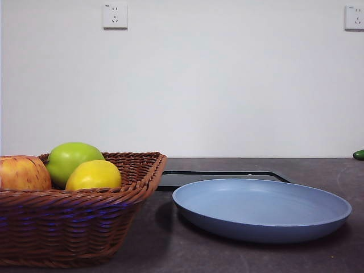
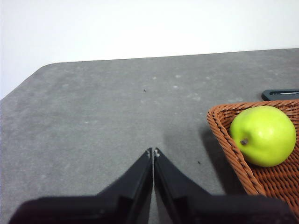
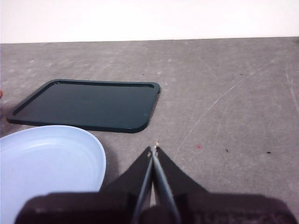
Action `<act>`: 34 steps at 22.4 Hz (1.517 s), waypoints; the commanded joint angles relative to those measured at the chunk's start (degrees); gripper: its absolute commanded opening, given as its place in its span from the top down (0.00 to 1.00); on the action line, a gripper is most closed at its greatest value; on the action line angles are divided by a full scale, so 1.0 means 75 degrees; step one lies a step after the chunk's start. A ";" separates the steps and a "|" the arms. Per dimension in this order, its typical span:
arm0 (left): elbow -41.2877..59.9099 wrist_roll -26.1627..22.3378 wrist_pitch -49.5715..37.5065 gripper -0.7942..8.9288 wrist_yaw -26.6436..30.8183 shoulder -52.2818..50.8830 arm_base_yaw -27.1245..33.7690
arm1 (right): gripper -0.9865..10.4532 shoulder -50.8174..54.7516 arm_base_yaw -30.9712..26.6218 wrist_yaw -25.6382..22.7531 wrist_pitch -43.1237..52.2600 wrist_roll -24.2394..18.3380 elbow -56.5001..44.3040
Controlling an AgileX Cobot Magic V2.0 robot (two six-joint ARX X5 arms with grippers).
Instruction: Take the lemon from the basket,put the lemon in the plate,hand out the plate
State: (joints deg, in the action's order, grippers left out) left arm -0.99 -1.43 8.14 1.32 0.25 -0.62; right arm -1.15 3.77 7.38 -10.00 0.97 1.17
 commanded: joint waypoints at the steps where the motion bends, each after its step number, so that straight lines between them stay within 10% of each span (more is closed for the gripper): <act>1: 0.0087 0.0163 -0.0117 0.91 -0.0105 -0.0023 0.0029 | 0.91 0.0017 0.0006 0.0020 -0.0035 0.1227 -0.0055; 6: 0.0087 0.1565 -0.0117 0.91 -0.1070 -0.0023 0.0029 | 0.91 0.0017 0.0006 0.0020 -0.0035 0.3010 -0.0055; 14: 0.0085 0.3654 -0.0128 0.91 -0.2882 -0.0023 0.0029 | 0.91 0.0017 0.0006 0.0076 0.0251 0.4092 -0.0047; 23: -0.0326 0.4255 -0.0017 0.91 -0.3357 0.0003 0.0029 | 0.91 -0.0090 0.0006 0.0624 -0.0382 0.4835 0.0329; 34: -0.2224 0.3596 0.1137 0.91 -0.3182 0.1486 0.0029 | 0.91 -0.1314 0.0006 0.0627 -0.1795 0.4205 0.2186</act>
State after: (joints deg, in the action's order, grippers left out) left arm -16.23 28.01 16.80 -22.65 10.24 -0.54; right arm -10.17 3.77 12.01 -23.35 35.00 15.97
